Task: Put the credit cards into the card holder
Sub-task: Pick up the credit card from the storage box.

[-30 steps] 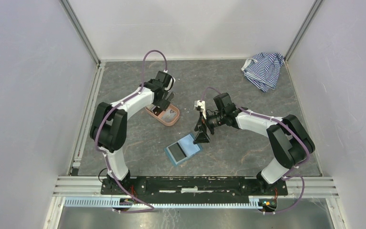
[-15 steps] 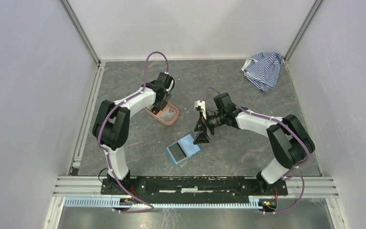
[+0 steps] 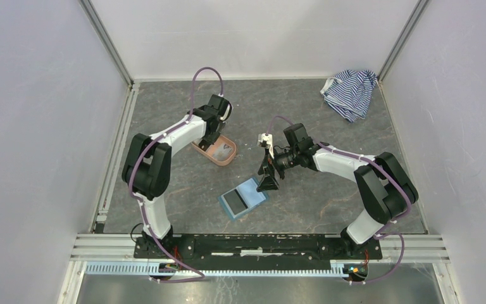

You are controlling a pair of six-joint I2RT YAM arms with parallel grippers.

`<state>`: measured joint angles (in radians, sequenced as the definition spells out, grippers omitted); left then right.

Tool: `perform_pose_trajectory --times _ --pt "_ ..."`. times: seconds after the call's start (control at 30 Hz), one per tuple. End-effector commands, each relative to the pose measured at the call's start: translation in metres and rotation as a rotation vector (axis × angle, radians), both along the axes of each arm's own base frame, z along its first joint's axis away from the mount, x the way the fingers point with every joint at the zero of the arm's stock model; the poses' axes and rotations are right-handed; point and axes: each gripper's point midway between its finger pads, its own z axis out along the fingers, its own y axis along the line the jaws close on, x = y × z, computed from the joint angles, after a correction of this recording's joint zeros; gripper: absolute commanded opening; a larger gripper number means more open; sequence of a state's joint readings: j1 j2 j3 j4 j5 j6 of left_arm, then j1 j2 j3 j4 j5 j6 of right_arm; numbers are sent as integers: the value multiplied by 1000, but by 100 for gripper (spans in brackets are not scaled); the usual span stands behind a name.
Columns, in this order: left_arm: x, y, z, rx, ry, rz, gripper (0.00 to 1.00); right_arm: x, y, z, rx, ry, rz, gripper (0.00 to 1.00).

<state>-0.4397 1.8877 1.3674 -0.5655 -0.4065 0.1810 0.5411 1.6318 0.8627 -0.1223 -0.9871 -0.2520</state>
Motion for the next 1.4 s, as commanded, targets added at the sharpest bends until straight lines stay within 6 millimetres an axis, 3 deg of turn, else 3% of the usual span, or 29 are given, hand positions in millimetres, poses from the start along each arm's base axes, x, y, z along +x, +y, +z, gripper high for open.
perform_pose_trajectory --times 0.0,0.37,1.37 --pt "11 0 34 -29 -75 2 53 11 6 16 45 -57 14 98" --pt "7 -2 30 -44 -61 4 37 11 6 16 44 -56 14 98" --pt "-4 -10 44 -84 -57 13 27 10 7 17 48 -56 18 98"
